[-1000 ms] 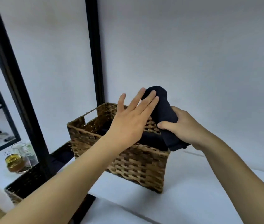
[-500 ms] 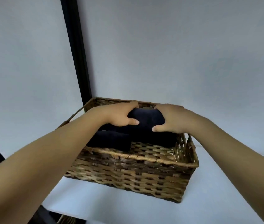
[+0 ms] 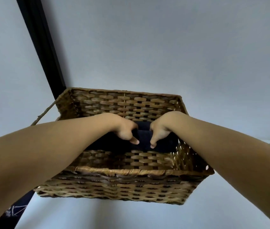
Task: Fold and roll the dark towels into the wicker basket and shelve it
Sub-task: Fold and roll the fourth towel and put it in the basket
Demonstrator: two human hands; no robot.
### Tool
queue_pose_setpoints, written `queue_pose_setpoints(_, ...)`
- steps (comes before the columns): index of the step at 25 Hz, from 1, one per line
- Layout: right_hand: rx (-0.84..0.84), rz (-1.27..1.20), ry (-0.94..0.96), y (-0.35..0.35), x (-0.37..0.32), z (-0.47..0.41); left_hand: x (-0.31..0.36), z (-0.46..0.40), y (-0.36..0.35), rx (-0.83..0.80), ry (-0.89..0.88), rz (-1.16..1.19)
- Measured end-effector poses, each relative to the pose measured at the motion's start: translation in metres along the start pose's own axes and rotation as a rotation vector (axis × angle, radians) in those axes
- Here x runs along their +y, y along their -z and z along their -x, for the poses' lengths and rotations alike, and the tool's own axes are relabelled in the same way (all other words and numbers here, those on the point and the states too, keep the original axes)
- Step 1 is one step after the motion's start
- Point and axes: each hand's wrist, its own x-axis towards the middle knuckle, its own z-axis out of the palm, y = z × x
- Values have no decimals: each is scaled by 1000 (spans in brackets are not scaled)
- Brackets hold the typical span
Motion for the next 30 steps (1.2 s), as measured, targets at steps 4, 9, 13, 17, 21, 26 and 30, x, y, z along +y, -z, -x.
queue_pose_setpoints(4,66,306,8,-8,-17,-7,7,2,-11,189,-1,-403)
queue_pose_setpoints(9,171,559,-53,-10,-18,-1,8,-1,-18,369,-33,-490)
queue_pose_setpoints(13,176,470,-41,-10,-14,-2,-9,2,-10,297,-251,-257)
queue_pose_setpoints(17,98,413,-47,-13,-10,-5,-18,3,-11,257,-257,-217)
queue_pose_setpoints(21,58,470,-70,-15,-18,-10,-12,-4,-16,305,-200,-377)
queue_pose_setpoints(26,218,568,-126,-13,-17,5,-15,2,-20,451,-56,-462)
queue_pose_setpoints(30,366,470,-120,-17,-10,-4,-14,0,-22,423,-13,-388)
